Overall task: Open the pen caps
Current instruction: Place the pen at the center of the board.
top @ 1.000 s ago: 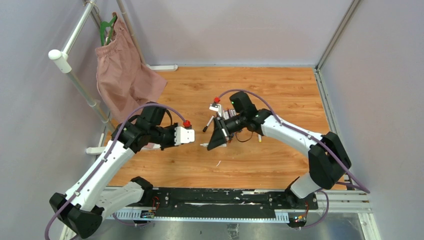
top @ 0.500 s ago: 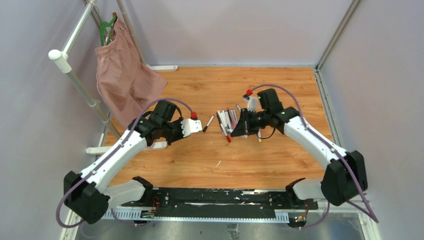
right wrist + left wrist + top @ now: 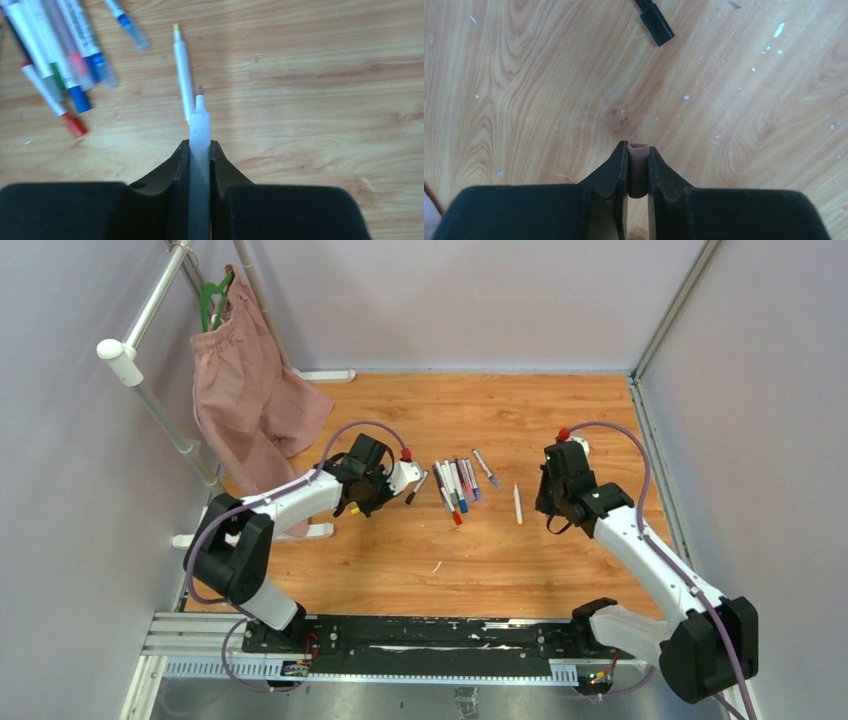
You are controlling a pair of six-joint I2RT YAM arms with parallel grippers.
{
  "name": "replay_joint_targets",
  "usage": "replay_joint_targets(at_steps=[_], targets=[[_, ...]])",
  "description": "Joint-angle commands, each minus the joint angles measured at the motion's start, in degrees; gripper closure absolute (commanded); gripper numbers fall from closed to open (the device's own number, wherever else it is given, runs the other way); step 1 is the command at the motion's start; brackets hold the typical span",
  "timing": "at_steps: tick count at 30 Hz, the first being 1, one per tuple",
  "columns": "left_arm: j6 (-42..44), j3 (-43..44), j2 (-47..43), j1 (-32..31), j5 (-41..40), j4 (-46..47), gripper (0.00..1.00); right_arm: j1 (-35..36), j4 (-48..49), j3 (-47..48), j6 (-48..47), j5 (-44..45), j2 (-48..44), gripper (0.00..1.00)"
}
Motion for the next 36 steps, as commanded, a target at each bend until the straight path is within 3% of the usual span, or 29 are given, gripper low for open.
replay_joint_targets(at_steps=[1,5,9,12,17,21,23,27,31,36], targets=[[-2.0,1.7,2.7,0.1,-2.6,3.5,1.0,-2.2,4.3,-1.5,1.0,8.7,4.6,0.89],[-2.6,2.0,4.7,0.2,-3.6,2.6,0.99,-2.6,11.9,-2.6,0.2,10.8,9.8,0.87],[-3.7,2.6,6.0,0.3,-5.0,0.3,0.98,-2.8,21.4,-3.5,-2.7,11.2,16.1,1.0],[-4.1,2.4,6.5,1.1,-4.8,-0.8,0.94,-2.9,24.3,-1.5,-4.4,10.0,21.1,1.0],[-4.5,3.1,6.4,3.3,1.1,-4.5,0.69,-3.2,25.1,0.7,-5.5,7.6,26.3,1.0],[-3.6,2.7,5.8,3.5,1.6,-5.1,0.59,-3.3,27.3,0.3,-5.7,5.6,27.8,1.0],[-3.9,2.9,5.5,3.5,2.3,-5.5,0.49,-3.4,28.1,0.2,-5.2,5.1,29.0,1.0],[-4.8,4.4,4.0,3.8,3.5,-7.9,0.39,-3.4,26.8,1.3,-4.9,4.4,32.3,0.88],[-6.1,6.7,0.3,5.2,6.5,-10.9,0.18,-3.5,24.9,0.3,-3.3,5.5,32.8,0.75],[-8.7,12.1,-4.1,7.0,9.2,-17.4,0.16,-3.5,24.6,-1.9,-2.2,4.5,31.5,0.59]])
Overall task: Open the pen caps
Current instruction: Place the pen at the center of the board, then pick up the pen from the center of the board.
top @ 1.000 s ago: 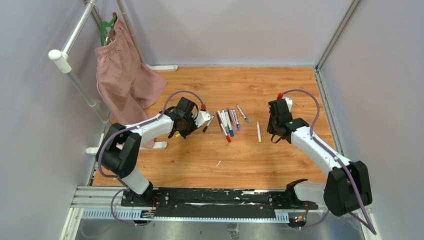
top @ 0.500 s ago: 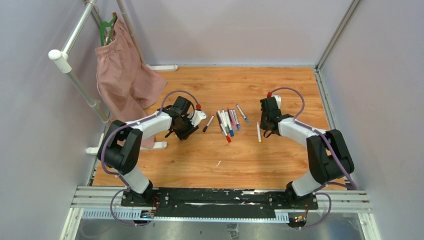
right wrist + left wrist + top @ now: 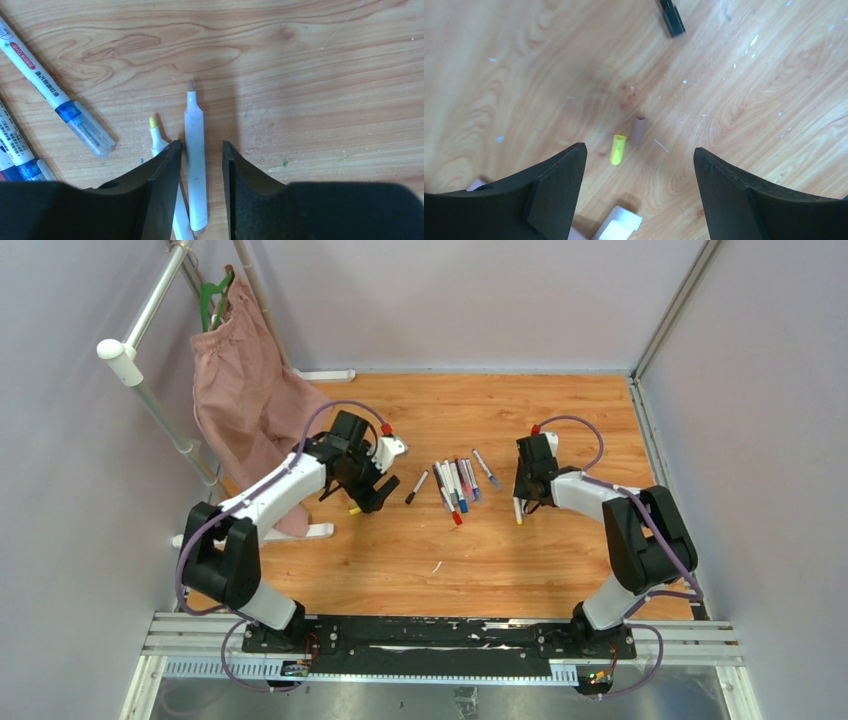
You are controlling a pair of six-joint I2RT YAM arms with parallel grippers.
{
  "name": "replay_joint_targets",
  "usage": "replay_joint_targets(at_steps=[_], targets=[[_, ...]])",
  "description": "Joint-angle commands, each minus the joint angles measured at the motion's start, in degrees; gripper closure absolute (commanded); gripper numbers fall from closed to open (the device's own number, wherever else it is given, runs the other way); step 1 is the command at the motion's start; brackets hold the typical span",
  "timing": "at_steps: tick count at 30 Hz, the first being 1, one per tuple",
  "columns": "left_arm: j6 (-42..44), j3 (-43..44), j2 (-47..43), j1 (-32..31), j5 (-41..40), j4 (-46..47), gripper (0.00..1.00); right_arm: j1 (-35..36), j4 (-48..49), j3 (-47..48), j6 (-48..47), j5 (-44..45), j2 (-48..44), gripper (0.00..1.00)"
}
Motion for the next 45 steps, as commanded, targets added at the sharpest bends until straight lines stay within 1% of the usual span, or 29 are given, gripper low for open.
replay_joint_targets(at_steps=[1,2,5,7,12,15,17,21,23,24,26,33,38,41,45], targets=[[-2.6,5.6,-5.1,1.4,3.8,-6.8,0.16,-1.0,-2.4,-2.3,1.7,-0.7,-0.9,0.57],[-2.6,6.5,-6.2,1.5,4.0,-7.8,0.06,-0.9,-2.6,-2.5,1.9,-1.0,-1.2,0.56],[-2.6,8.7,-8.7,1.9,4.4,-10.0,0.04,-0.9,-2.9,-3.1,2.4,-1.6,-2.9,0.55],[-3.0,10.1,-10.0,2.2,4.7,-11.5,0.0,-1.0,-3.7,-2.6,2.4,-1.5,-3.9,0.56],[-3.6,14.4,-11.7,3.0,4.1,-16.4,0.0,-1.0,-6.3,0.5,1.4,-2.3,-7.4,0.57],[-3.8,16.4,-12.9,3.9,3.1,-18.1,0.0,-0.6,-6.7,4.0,-1.1,-6.3,-9.2,0.55],[-4.1,17.4,-13.5,4.6,2.4,-18.7,0.0,0.3,-7.3,7.7,-3.3,-8.9,-8.4,0.54],[-5.3,18.3,-14.0,7.2,2.6,-18.7,0.0,1.0,-8.3,16.6,-7.9,-21.5,-1.1,0.52],[-6.1,18.7,-14.3,8.3,3.4,-18.8,0.0,1.4,-10.9,22.3,-9.2,-23.3,5.8,0.51],[-6.1,18.8,-14.4,8.5,3.4,-18.9,0.0,1.4,-12.5,26.1,-9.3,-23.5,8.6,0.5],[-6.0,18.6,-15.0,8.7,3.2,-19.3,0.0,1.4,-14.2,30.2,-9.4,-23.7,13.0,0.48],[-5.4,18.2,-17.5,8.8,2.6,-20.1,0.0,1.6,-17.9,38.2,-10.4,-22.5,22.4,0.48],[-5.1,17.5,-17.9,8.8,2.3,-20.2,0.0,3.2,-19.7,39.0,-12.2,-18.9,24.7,0.49],[-4.8,17.0,-18.0,8.8,2.3,-20.5,0.0,4.2,-20.3,38.7,-13.0,-17.5,25.4,0.53],[-4.5,16.4,-18.3,8.8,1.8,-20.4,0.0,6.4,-20.6,38.0,-14.1,-14.7,25.9,0.57]])
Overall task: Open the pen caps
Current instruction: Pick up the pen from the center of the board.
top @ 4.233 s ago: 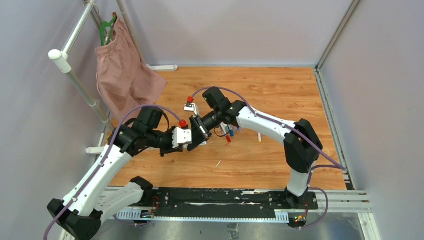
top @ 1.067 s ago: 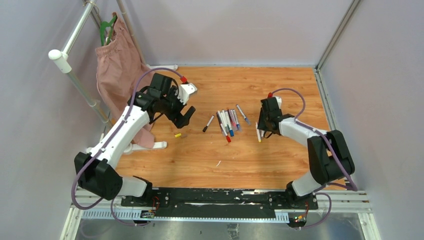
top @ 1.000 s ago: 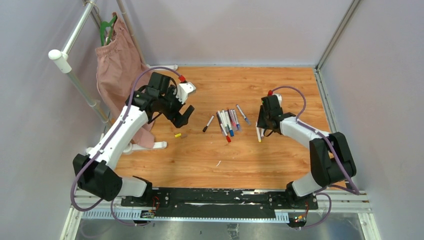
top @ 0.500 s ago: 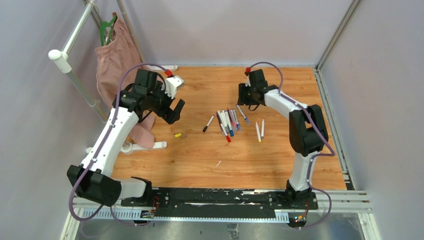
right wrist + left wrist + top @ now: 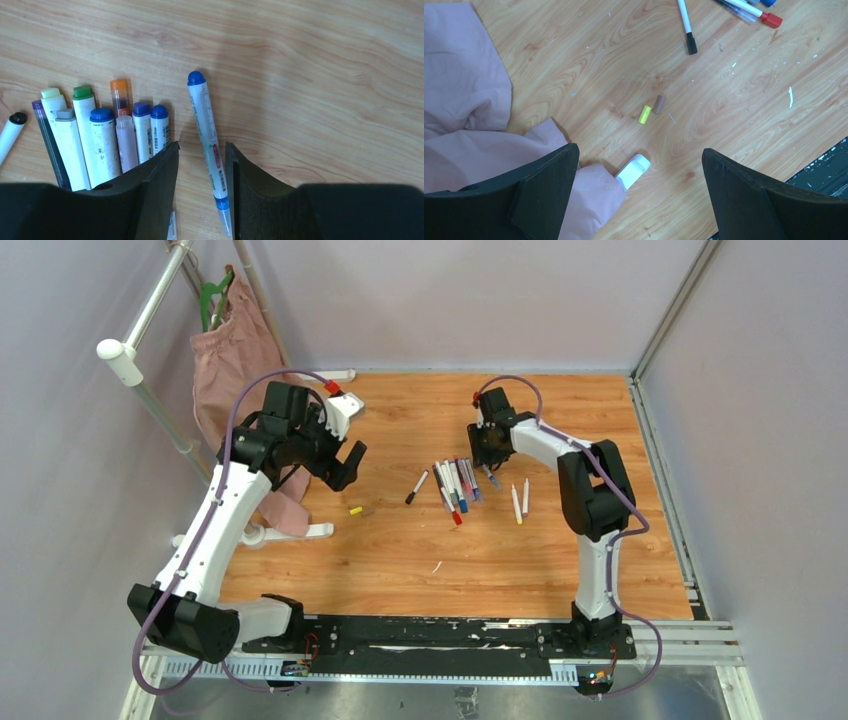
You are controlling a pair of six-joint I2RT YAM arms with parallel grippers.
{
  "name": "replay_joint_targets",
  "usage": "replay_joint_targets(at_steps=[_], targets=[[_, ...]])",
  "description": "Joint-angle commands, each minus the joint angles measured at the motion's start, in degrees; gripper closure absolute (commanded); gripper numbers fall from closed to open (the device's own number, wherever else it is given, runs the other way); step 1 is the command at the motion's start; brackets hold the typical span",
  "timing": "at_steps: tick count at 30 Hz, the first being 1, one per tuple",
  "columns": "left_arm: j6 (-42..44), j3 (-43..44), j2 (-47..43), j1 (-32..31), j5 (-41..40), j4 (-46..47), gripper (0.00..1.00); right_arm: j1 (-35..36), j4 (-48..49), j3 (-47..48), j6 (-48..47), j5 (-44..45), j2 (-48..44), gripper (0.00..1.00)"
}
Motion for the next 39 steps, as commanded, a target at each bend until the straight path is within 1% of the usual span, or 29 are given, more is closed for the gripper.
replay_joint_targets(at_steps=[1,6,11,14,18,22,26,30,35,39], targets=[[0.6,-1.0,-1.0,0.2,-0.9,-1.4,0.0,3.1,-3.3,0.9,-2.6,5.9,1.8,0.59],[0.6,-1.2,-1.2,0.2,-1.4,-1.4,0.0,4.9,-5.2,1.6,-2.4,10.5,3.3,0.67],[0.3,-1.2,-2.0,0.2,-1.1,-1.4,0.0,4.7,-5.5,1.6,0.6,12.5,3.7,0.86],[0.0,-1.3,-2.6,0.2,-0.6,-1.4,0.0,3.5,-5.9,2.9,3.3,9.1,4.0,1.0],[-1.0,-2.2,-3.1,0.2,1.6,-1.3,0.0,3.5,-6.1,4.0,6.4,7.1,0.3,1.0],[-2.3,-2.8,-3.0,0.3,5.7,-1.3,0.0,5.0,-3.4,1.4,11.8,6.5,-8.8,1.0],[-3.9,-2.8,-2.3,0.2,12.2,-1.2,0.0,8.9,4.6,-7.7,19.6,2.7,-22.4,1.0],[-7.5,-2.3,-0.9,0.2,19.5,0.7,0.0,16.2,17.2,-16.5,27.1,2.9,-33.0,1.0],[-13.6,-2.4,-1.1,0.0,27.7,6.2,0.0,23.8,26.7,-20.2,33.9,7.8,-38.8,1.0],[-18.7,-4.0,-3.0,-0.2,31.7,11.0,0.0,28.5,28.9,-18.4,34.4,11.8,-39.3,1.0]])
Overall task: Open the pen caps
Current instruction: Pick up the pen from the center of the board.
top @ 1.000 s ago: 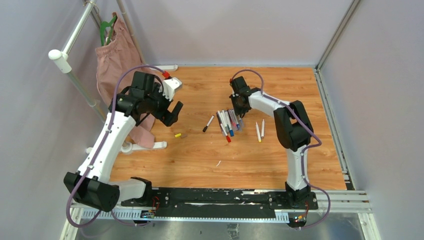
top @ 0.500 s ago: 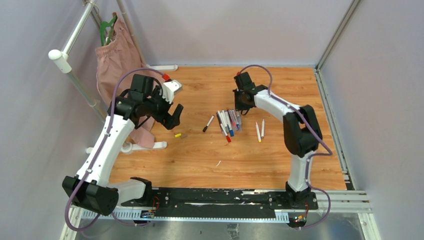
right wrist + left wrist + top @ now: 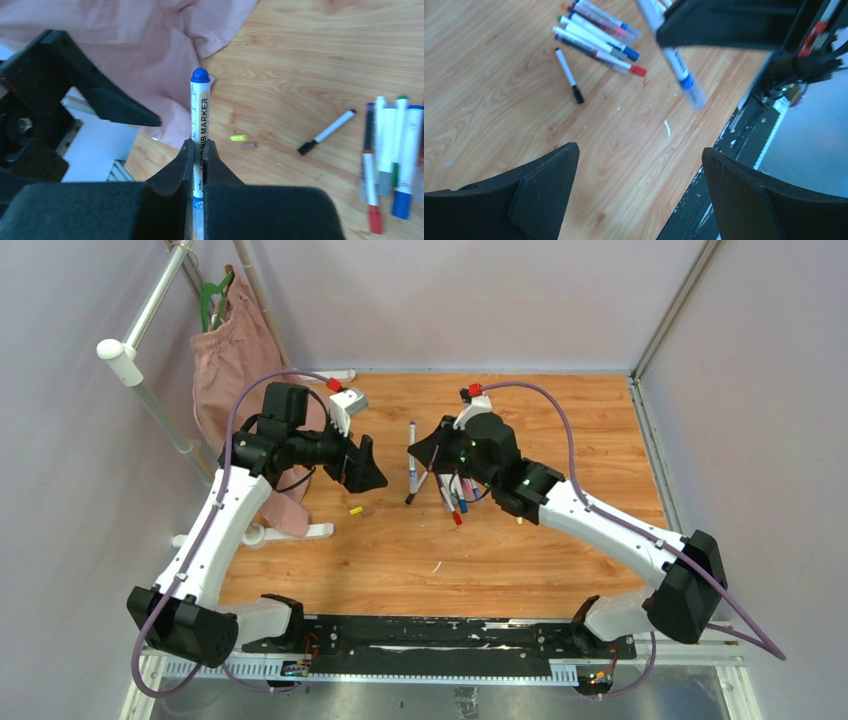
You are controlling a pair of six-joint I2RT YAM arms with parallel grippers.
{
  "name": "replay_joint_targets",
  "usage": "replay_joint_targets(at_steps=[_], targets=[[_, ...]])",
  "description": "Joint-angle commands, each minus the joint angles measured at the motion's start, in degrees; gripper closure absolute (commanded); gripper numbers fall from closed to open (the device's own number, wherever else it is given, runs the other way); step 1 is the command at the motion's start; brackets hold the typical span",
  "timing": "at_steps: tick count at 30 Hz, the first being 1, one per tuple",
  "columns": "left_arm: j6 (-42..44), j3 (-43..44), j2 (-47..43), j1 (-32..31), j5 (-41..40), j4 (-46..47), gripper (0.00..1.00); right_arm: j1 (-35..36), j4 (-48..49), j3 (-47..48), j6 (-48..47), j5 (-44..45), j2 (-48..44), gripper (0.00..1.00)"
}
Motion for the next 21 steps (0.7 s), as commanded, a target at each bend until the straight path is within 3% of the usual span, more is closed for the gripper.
replay_joint_targets(at_steps=[1,7,12,18,21], targets=[[-8.2,-2.3,-2.5,-0.2,8.6,7.3,0.0,4.6,6.8,0.5,4.1,6.4,-0.1,1.0],[-10.8,-7.1,-5.6,-1.0,11.0,12.0,0.0,7.6,10.5,3.0,5.7,7.3,2.3,1.0],[-12.4,-9.1,-6.2,-1.2,11.6,14.2,0.07,9.7,12.3,4.2,6.6,8.6,3.9,1.0],[-11.8,-11.0,-6.5,-1.3,12.1,14.7,0.33,10.9,12.8,4.0,6.3,11.1,3.8,1.0],[-11.0,-12.4,-7.1,-1.3,11.5,14.7,0.57,11.5,12.8,3.1,5.5,12.9,2.9,1.0]])
